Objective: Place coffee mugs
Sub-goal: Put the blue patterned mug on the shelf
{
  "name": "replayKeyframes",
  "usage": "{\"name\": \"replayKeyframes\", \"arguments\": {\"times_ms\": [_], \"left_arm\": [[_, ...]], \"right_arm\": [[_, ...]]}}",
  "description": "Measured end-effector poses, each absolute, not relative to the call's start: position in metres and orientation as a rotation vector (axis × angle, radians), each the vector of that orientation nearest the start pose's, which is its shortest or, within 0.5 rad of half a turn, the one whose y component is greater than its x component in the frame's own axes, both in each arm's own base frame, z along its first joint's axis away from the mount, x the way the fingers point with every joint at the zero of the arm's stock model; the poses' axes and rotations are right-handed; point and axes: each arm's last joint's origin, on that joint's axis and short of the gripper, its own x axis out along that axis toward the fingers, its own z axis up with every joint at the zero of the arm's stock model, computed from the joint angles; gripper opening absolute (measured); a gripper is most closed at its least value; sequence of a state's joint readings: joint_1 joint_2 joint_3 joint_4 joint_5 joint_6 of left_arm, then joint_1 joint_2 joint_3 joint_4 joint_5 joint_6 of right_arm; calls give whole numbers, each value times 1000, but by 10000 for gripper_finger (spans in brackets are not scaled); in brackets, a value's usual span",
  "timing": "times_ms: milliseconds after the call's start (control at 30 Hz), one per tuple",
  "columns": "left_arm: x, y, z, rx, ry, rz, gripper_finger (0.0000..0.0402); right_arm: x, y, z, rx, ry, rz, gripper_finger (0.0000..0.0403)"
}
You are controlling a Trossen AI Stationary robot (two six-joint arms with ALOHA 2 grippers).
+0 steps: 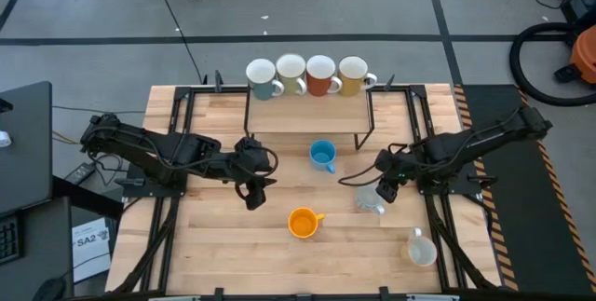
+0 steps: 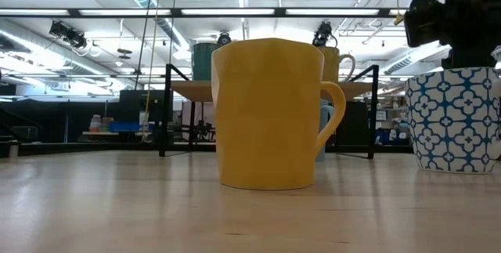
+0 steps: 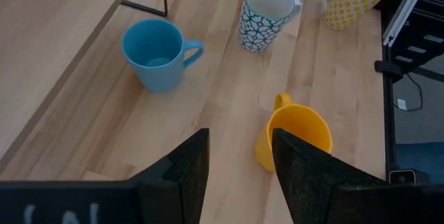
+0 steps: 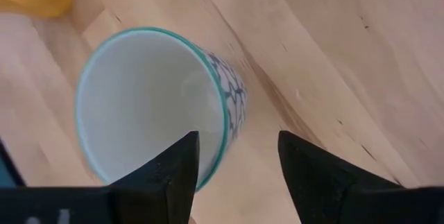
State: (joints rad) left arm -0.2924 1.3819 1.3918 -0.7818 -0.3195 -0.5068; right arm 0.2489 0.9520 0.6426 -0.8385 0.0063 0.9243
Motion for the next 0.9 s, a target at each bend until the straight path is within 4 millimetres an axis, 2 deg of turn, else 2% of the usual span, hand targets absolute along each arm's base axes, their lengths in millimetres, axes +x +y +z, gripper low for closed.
{"name": "replayKeyframes", "arguments": {"times_ms": [300,533,767,900], "left_arm": [[274,-73,359,-251,706,210,164],[274,-73,359,-251,706,210,164],[274,-73,359,-251,706,210,164],[274,-73,359,-251,706,210,164]], "right_arm": [[165,42,197,647,1241,-362,178],[173,45,192,658,1248,-347,118],[176,46,192,665,1225,-329,32],[177,46,192,669,1216,-326,28]]}}
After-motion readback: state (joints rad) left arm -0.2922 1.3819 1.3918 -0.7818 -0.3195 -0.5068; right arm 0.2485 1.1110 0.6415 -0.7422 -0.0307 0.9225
